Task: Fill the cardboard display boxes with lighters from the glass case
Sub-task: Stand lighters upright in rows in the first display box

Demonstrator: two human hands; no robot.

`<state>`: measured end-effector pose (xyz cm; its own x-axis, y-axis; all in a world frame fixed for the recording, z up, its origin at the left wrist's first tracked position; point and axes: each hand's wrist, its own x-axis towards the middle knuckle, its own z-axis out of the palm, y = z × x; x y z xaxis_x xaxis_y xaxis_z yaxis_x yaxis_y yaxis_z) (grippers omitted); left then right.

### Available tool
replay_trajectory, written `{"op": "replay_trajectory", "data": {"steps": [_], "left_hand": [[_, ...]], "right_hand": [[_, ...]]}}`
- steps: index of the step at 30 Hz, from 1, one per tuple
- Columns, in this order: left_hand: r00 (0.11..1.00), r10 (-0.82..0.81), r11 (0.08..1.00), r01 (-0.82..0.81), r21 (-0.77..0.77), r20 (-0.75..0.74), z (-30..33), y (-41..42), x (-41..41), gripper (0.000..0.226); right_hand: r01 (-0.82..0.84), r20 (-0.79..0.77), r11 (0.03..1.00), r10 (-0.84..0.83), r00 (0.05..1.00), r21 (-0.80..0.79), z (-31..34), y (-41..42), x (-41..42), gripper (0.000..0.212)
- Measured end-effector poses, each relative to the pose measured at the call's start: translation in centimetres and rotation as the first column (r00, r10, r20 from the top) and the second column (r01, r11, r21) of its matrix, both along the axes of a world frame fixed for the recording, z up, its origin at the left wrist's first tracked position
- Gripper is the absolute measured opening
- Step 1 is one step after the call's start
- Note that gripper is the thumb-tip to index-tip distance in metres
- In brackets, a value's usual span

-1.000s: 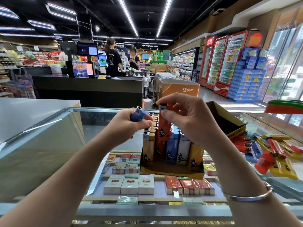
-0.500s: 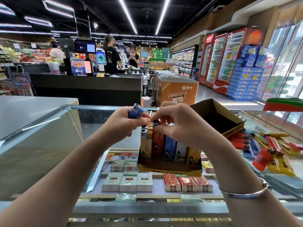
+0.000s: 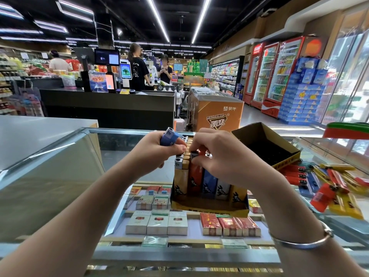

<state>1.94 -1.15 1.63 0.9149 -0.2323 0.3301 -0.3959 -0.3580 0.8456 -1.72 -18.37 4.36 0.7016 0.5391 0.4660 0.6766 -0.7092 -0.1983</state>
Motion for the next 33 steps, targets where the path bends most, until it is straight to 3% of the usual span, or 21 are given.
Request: {"op": "replay_trajectory", "data": {"steps": [7,12,17,21,23,26,33], "left_hand": [[1.0,-0.003,1.0,0.003,-0.005,-0.022,0.0,0.0,0.0,0.005],[1.0,-0.004,1.0,0.004,-0.013,-0.017,0.0,0.0,0.1,0.006],[0.999,-0.039,0.999,0.039,-0.02,-0.017,0.1,0.0,-0.1,0.003],[0.998,-0.07,0.997,0.069,-0.032,-0.005,0.5,0.1,-0.3,0.016],[0.996,-0.076,0.996,0.079,-0.052,0.049,0.8,0.1,-0.5,0.025],[0.981,-0.09,0.994,0.099,-0.049,0.169,0.9,-0.1,-1.0,0.033],[0.952,-0.136,0.99,0.118,0.084,0.274,0.9,-0.7,-2.1,0.036]], "right_hand": [[0.044,-0.047,0.999,-0.043,0.998,0.007,-0.1,-0.2,0.2,0.008],[0.043,-0.03,0.993,-0.047,0.998,-0.108,-0.1,0.3,-0.1,0.021],[0.029,-0.038,0.994,-0.033,0.999,-0.107,-0.2,0.3,0.0,0.022],[-0.008,-0.051,1.0,0.009,0.999,0.015,-0.2,0.0,0.1,0.009],[-0.023,0.005,0.985,0.023,1.0,0.169,-0.1,-0.1,0.0,0.004],[-0.074,0.055,0.903,0.056,0.997,0.423,0.2,-0.2,-0.2,0.014],[-0.216,0.108,0.866,0.187,0.976,0.452,0.0,0.8,-0.8,0.026]]}}
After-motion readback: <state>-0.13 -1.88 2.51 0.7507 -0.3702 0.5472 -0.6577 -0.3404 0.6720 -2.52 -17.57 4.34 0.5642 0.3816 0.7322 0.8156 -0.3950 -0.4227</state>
